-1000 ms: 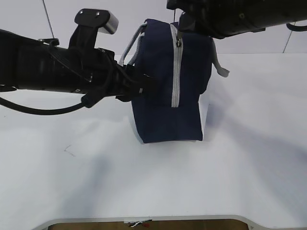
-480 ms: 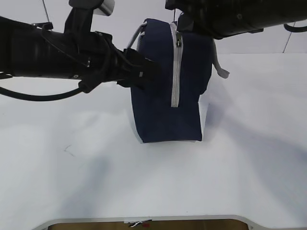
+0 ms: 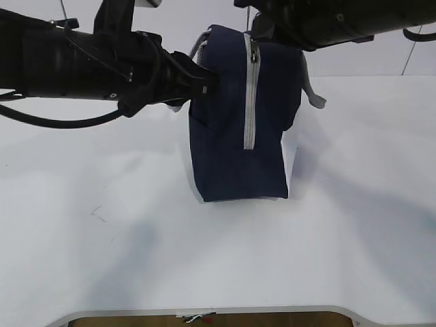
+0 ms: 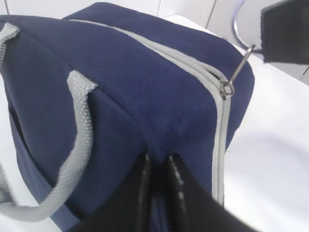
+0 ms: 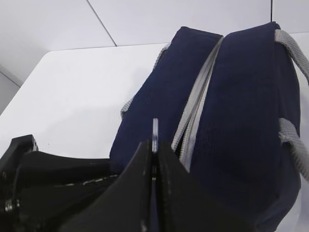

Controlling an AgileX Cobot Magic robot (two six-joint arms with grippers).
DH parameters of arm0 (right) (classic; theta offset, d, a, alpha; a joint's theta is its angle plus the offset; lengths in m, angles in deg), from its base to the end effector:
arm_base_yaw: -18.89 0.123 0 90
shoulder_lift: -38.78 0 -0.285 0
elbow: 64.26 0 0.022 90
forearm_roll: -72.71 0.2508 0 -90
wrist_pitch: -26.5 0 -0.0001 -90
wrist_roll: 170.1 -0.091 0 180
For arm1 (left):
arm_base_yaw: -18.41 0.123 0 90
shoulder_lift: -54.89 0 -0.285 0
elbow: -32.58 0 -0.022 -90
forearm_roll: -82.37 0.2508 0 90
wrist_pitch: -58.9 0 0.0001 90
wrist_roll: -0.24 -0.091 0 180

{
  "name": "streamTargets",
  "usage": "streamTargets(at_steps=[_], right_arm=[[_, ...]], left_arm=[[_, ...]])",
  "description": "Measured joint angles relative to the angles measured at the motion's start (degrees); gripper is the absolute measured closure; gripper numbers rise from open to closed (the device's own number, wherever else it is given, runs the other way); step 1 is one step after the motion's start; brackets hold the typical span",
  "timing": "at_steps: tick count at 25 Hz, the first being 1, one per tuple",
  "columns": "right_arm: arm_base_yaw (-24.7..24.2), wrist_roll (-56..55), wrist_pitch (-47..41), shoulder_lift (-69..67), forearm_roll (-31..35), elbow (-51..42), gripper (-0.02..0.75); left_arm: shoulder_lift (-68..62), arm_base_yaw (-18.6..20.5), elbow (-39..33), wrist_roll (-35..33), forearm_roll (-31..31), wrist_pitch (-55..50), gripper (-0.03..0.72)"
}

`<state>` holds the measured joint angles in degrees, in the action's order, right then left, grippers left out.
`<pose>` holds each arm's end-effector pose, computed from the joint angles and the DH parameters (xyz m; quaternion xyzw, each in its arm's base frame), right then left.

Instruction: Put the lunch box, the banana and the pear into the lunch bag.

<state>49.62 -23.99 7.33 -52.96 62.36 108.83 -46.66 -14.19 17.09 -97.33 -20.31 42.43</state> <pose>0.2954 0.1693 0.3498 -0.0341 0.8541 0.2163 0.4717 0.2987 -0.2210 0.2732 0.2675 0.7866 -0.2885 0.4759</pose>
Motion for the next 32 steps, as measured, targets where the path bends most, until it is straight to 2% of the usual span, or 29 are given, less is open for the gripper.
streamTargets(at_steps=[2, 5, 15, 22, 32], right_arm=[[0.0, 0.0, 0.0, 0.01, 0.09, 0.0, 0.726], [0.0, 0.0, 0.0, 0.01, 0.09, 0.0, 0.726], [0.0, 0.0, 0.0, 0.01, -0.97, 0.5, 0.725], [0.0, 0.0, -3.18, -3.01, -5.97, 5.52, 0.725], [0.13, 0.0, -4.74, -7.24, -10.84, 11.26, 0.726]], left_arm=[[0.0, 0.0, 0.0, 0.0, -0.08, 0.0, 0.643], [0.0, 0.0, 0.0, -0.04, 0.88, -0.12, 0.686], [1.63, 0.0, -0.67, -0.04, 15.75, -2.83, 0.69], [2.52, 0.0, -1.36, 0.42, 18.48, -4.3, 0.691], [6.84, 0.0, -1.64, 4.45, 26.33, -3.46, 0.692]])
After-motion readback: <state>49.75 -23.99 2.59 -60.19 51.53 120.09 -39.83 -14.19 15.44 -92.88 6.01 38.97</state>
